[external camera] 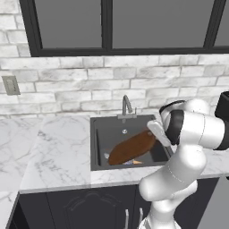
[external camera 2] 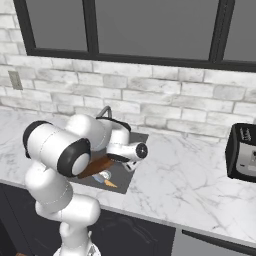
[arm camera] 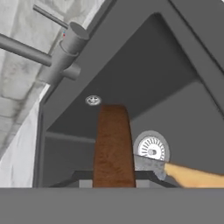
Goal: Move the cutting board and knife to the sink. Then move spray from the cabinet to the counter.
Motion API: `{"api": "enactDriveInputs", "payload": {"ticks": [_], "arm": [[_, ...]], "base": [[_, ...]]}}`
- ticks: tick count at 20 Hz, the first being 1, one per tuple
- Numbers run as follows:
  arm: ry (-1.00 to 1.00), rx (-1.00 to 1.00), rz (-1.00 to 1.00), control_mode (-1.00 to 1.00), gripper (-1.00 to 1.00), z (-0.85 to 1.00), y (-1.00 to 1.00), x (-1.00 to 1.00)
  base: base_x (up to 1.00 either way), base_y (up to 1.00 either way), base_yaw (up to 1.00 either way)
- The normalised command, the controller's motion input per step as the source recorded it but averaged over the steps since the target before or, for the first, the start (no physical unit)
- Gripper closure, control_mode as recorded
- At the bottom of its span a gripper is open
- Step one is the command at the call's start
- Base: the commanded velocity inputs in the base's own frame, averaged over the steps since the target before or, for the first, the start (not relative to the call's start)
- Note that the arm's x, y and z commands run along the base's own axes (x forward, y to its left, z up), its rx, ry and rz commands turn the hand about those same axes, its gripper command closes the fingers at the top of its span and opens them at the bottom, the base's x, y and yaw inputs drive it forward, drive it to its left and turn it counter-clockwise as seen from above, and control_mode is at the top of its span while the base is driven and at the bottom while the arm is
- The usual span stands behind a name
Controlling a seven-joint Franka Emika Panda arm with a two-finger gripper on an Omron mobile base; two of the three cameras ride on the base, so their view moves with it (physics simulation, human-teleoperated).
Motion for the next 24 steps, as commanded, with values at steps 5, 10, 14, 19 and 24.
{"api": "enactDriveInputs", "payload": {"ticks": [5, 10, 14, 19, 24], "arm": [[0.03, -0.02, -0.02, -1.00, 1.00, -0.21, 0.09, 0.34], [-0.10, -0.01, 0.00, -1.00, 1.00, -0.24, 0.41, 0.25], [-0.27, 0.00, 0.00, -1.00, 1.00, -0.44, 0.46, -0.01], [-0.25, -0.02, 0.01, -1.00, -1.00, -0.46, 0.22, -0.17], [-0.06, 0.00, 0.00, -1.00, -1.00, 0.00, -0.02, -0.01]], "base": [[0.00, 0.00, 0.00], [0.00, 0.00, 0.00], [0.00, 0.00, 0.00], [0.00, 0.00, 0.00], [0.00, 0.00, 0.00]]}}
